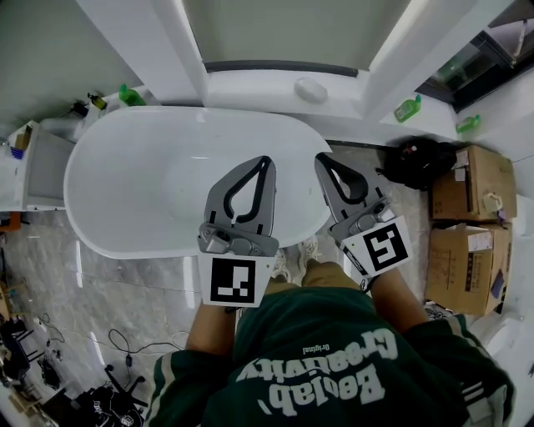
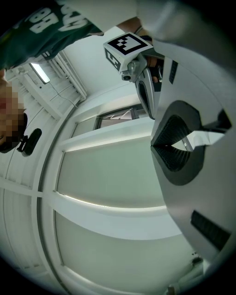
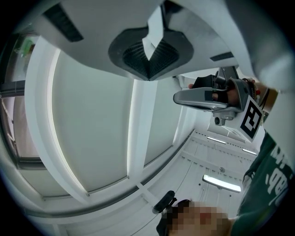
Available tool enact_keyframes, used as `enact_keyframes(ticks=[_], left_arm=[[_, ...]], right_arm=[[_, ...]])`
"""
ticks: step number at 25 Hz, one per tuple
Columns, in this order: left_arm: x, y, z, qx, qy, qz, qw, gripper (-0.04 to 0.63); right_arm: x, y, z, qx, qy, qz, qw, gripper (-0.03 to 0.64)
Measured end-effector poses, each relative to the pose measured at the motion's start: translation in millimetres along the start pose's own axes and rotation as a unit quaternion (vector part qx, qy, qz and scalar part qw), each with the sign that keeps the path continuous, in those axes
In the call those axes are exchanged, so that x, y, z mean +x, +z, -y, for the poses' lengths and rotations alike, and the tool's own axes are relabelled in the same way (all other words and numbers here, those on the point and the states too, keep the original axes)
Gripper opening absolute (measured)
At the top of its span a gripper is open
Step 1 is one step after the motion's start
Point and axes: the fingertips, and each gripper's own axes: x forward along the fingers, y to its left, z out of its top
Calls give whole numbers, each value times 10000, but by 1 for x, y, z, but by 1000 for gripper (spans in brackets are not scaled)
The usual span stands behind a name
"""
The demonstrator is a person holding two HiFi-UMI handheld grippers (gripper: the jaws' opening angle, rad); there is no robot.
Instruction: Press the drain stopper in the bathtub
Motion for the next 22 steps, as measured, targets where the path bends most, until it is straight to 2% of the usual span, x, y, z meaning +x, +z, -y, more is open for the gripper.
enact_keyframes(ticks=[16, 22], left_arm=[[26, -21, 23, -188, 264, -507, 9982, 6], [35, -20, 30, -151, 543, -466, 9973, 6]], right_arm=[[-2, -21, 29, 220, 474, 204, 9984, 14], [-3, -34, 50, 414, 488, 218, 9977, 14]])
